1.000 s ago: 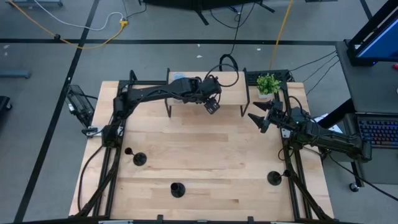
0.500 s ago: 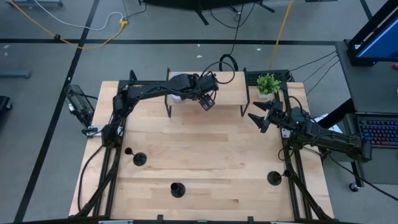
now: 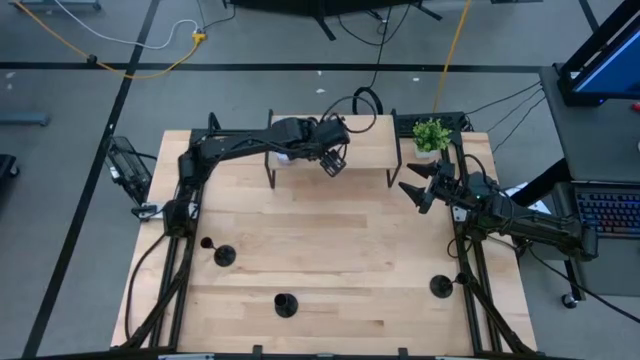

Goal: Pick & Place candle stick holders
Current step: Put the left black candlestick holder on the shelf

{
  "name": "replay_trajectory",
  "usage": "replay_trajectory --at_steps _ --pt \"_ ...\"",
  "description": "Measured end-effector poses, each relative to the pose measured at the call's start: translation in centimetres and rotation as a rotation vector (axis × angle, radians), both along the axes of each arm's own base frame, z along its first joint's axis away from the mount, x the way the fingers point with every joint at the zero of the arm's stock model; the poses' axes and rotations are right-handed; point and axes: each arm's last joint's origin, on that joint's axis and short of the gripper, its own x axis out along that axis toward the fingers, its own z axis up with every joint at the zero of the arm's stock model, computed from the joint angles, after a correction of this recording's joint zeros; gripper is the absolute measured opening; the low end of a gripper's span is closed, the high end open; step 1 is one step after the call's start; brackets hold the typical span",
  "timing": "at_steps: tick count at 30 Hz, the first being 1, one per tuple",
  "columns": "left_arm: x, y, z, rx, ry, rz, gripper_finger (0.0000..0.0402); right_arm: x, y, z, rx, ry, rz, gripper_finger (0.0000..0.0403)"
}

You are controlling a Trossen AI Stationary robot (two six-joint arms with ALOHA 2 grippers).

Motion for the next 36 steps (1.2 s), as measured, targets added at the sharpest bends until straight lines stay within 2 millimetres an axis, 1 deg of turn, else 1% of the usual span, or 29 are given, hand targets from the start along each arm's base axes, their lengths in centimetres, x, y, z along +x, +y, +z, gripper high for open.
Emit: replay_trajectory --at_steps 3,6,11,14,18,22,27,29,36 --pt "-0.9 -0.8 2.6 0.033 -0.089 -0.006 0.0243 0.0 0.0 0.0 0.0 0.0 0.0 0.0389" --pt "-2.4 -1.9 5.5 0.067 -0.168 -0.006 0.0243 0.0 0.0 0.0 0.0 0.0 0.0 0.0389" --pt "-6.2 -4.7 10.2 0.054 -0.268 -0.065 0.0243 0.0 0.0 0.0 0.0 -0.001 0.0 0.0389" --pt "-8.5 -6.8 11.9 -0.011 -0.279 -0.141 0.0243 0.0 0.0 0.0 0.002 -0.001 0.0 0.0389" --pt "-11.0 -9.7 12.9 -0.11 -0.239 -0.219 0.0243 0.0 0.0 0.0 0.002 -0.002 0.0 0.0389" --pt "-12.8 -12.6 12.9 -0.171 -0.152 -0.248 0.0243 0.0 0.0 0.0 0.002 -0.001 0.0 0.0389" --pt "-14.0 -16.0 12.3 -0.273 -0.051 -0.292 0.0243 0.0 0.0 0.0 0.003 -0.001 0.0 0.0389" --pt "-14.3 -17.2 12.2 -0.3 -0.039 -0.298 0.0243 0.0 0.0 0.0 0.003 -0.002 0.0 0.0389" --pt "-14.9 -20.0 12.1 -0.4 -0.083 -0.207 0.0243 0.0 0.0 0.0 0.003 -0.002 0.0 0.0389"
